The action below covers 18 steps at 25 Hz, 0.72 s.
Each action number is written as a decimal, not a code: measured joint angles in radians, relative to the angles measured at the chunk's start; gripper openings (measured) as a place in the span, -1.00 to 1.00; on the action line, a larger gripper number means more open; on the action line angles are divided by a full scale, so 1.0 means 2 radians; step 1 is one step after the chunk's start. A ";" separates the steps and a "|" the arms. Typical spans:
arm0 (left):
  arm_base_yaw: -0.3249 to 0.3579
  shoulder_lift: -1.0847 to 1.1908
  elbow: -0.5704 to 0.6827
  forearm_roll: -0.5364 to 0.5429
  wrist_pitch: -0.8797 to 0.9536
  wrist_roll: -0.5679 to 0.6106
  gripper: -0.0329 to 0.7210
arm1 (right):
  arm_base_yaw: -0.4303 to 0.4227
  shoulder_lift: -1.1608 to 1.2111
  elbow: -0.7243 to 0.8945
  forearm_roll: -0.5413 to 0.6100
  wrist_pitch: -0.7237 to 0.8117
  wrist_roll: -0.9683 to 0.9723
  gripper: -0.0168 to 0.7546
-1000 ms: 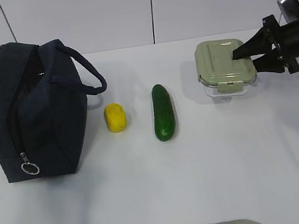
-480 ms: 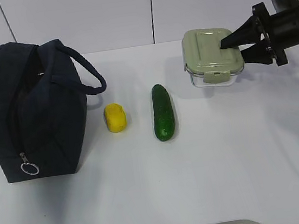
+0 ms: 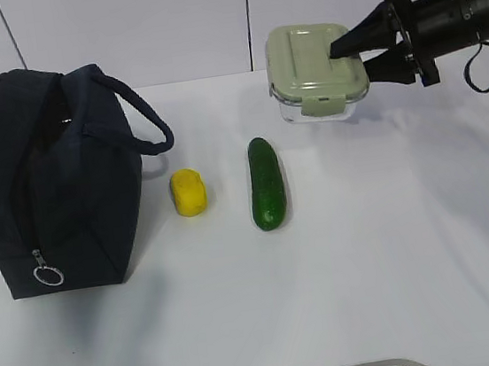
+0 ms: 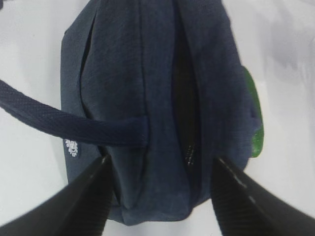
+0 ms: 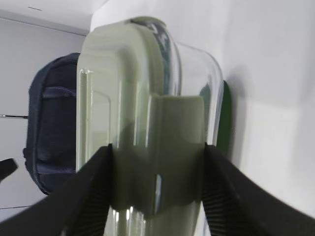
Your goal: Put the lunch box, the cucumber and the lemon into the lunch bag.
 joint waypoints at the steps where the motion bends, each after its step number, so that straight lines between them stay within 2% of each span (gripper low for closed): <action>1: 0.000 0.008 0.000 -0.001 0.000 0.002 0.32 | 0.004 0.000 -0.009 0.000 0.001 0.005 0.09; 7: 0.000 0.050 0.000 -0.011 -0.008 0.016 0.43 | 0.029 0.000 -0.068 0.000 0.004 0.031 0.09; 13: 0.000 0.075 0.000 -0.091 -0.016 0.067 0.42 | 0.049 0.000 -0.107 0.000 0.009 0.051 0.09; 18: 0.000 0.099 0.000 -0.115 -0.014 0.081 0.28 | 0.065 0.000 -0.127 0.000 0.012 0.059 0.09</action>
